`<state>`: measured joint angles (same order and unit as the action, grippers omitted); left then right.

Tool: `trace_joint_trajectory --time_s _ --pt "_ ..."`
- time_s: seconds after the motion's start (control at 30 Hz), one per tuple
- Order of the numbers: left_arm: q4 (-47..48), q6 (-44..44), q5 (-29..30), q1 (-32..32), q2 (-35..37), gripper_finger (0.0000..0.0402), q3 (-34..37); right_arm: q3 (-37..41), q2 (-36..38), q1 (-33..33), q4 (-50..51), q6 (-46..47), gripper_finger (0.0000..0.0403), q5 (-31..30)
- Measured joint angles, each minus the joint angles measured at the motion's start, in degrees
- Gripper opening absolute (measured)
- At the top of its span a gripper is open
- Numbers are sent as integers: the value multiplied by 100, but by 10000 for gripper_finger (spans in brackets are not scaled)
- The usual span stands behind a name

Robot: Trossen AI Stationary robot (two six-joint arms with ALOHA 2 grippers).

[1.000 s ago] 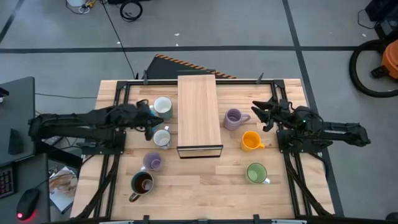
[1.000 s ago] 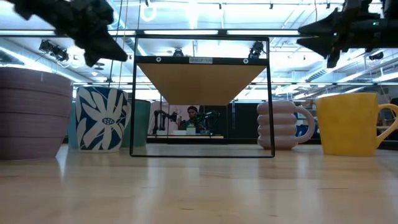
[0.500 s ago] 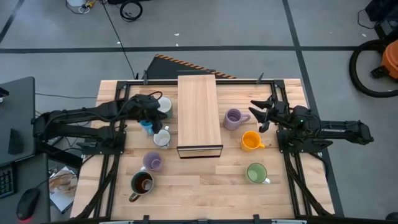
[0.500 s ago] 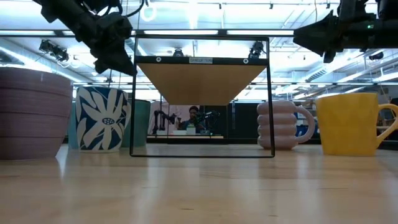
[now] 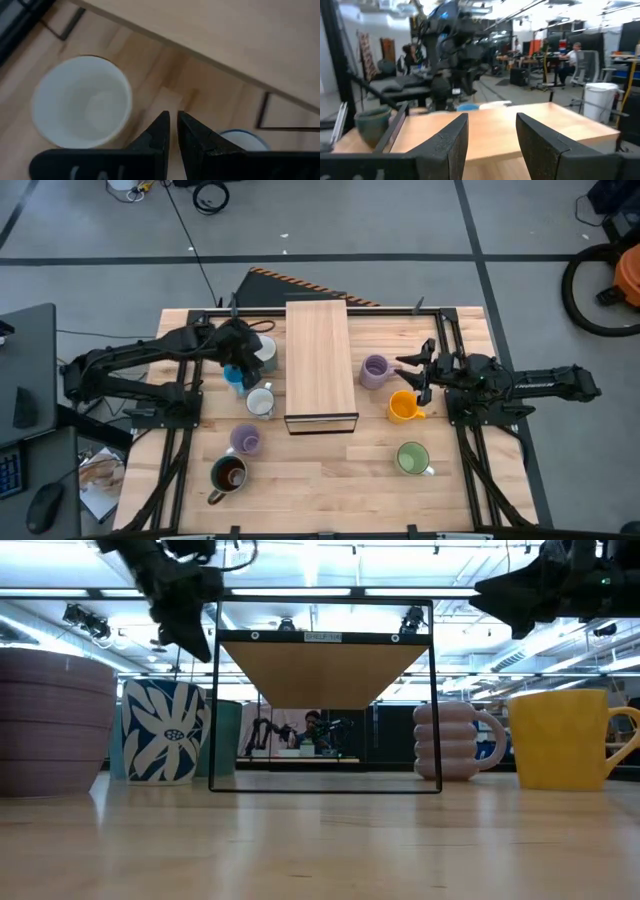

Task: Place coffee mugs
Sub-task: Put the blue mug on the shelf

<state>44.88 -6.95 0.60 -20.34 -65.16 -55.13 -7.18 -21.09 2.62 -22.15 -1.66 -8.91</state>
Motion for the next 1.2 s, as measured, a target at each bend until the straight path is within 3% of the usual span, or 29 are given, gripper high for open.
trace_joint_trajectory --time_s 0.2,0.33,0.43,0.6,0.77,1.2 --pt "909 637 335 18 -885 110 -792 0 -205 -162 -518 -539 171 -31" --pt "1086 1739 358 125 -1188 163 -907 0 -207 -174 -645 -879 171 -31" --pt "942 1921 479 193 -1296 183 -907 0 -207 -123 -676 -1016 171 -32" --pt "905 1123 825 219 -1333 187 -907 -5 -205 -63 -712 -1237 171 26" --pt "878 824 838 16 -1403 188 -907 -20 -207 -56 -737 -1208 171 538" --pt "629 1410 805 -424 -2168 188 -907 -22 -227 -56 -740 -1110 171 601"
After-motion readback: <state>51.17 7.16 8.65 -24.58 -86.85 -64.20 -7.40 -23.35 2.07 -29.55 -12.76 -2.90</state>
